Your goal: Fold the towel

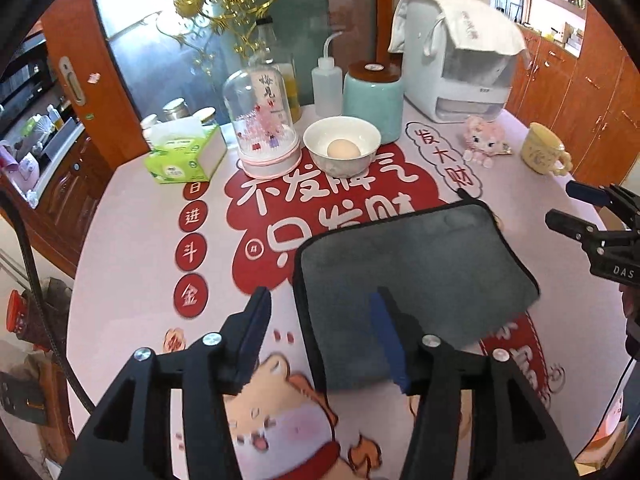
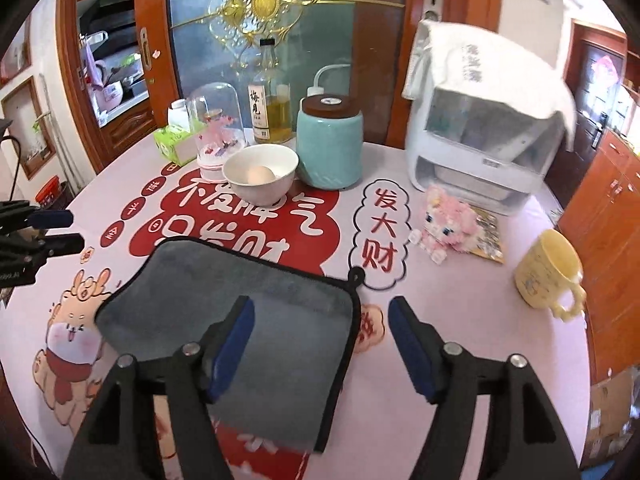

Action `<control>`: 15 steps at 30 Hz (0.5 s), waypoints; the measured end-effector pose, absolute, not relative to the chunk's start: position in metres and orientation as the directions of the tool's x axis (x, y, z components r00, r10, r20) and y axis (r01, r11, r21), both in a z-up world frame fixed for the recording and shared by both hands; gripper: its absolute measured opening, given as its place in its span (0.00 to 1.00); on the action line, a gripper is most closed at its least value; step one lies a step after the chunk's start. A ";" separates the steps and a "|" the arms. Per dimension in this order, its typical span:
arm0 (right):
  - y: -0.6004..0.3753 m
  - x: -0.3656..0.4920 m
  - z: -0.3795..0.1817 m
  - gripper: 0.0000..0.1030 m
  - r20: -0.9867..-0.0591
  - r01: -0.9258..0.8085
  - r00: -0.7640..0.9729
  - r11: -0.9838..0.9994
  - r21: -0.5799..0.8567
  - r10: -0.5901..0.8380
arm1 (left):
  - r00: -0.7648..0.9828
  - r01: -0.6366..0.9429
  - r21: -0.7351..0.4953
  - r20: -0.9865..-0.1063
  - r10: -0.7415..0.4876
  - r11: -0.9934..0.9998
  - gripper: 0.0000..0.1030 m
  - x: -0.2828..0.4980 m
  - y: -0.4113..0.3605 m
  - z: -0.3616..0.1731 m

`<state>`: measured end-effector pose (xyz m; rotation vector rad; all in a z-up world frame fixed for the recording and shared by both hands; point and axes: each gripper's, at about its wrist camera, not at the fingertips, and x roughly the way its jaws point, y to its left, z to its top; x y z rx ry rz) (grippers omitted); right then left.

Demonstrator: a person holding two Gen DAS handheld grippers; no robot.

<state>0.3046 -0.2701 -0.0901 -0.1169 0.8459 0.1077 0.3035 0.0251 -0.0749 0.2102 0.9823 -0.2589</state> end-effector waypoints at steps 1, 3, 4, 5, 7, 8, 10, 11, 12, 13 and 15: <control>-0.268 0.292 -0.085 0.78 -0.747 -0.131 0.663 0.990 -0.056 0.045 | 0.536 0.305 0.055 -0.835 -0.124 0.951 0.52 0.293 0.027 -0.070; -0.264 0.274 -0.079 0.80 -0.742 -0.116 0.669 0.992 -0.052 0.039 | 0.545 0.301 0.034 -0.826 -0.142 0.953 0.54 0.272 0.033 -0.063; -0.261 0.263 -0.077 0.80 -0.739 -0.106 0.673 0.993 -0.054 0.032 | 0.551 0.298 0.024 -0.821 -0.151 0.954 0.55 0.258 0.036 -0.059; -0.258 0.250 -0.075 0.80 -0.737 -0.094 0.676 0.994 -0.056 0.022 | 0.555 0.294 0.020 -0.817 -0.154 0.955 0.56 0.248 0.038 -0.056; -0.254 0.229 -0.072 0.81 -0.732 -0.077 0.681 0.996 -0.048 0.017 | 0.558 0.285 0.009 -0.814 -0.159 0.958 0.56 0.226 0.042 -0.051; -0.251 0.216 -0.072 0.82 -0.732 -0.064 0.681 0.997 -0.037 0.017 | 0.558 0.285 0.005 -0.814 -0.162 0.958 0.56 0.217 0.044 -0.049; -0.246 0.194 -0.072 0.83 -0.734 -0.042 0.680 0.999 -0.023 0.011 | 0.560 0.291 0.004 -0.811 -0.167 0.957 0.57 0.193 0.046 -0.044; -0.241 0.180 -0.073 0.83 -0.735 -0.028 0.679 0.999 -0.021 0.004 | 0.559 0.296 0.002 -0.811 -0.171 0.955 0.58 0.181 0.047 -0.042; -0.238 0.170 -0.074 0.84 -0.735 -0.022 0.679 1.000 -0.017 0.003 | 0.555 0.302 -0.003 -0.812 -0.178 0.953 0.58 0.168 0.048 -0.041; -0.234 0.154 -0.075 0.85 -0.736 -0.011 0.677 1.000 -0.002 0.006 | 0.551 0.305 -0.008 -0.814 -0.184 0.952 0.58 0.156 0.048 -0.039; -0.230 0.134 -0.078 0.88 -0.743 0.011 0.670 1.000 0.022 0.009 | 0.544 0.304 -0.018 -0.817 -0.190 0.952 0.62 0.137 0.050 -0.038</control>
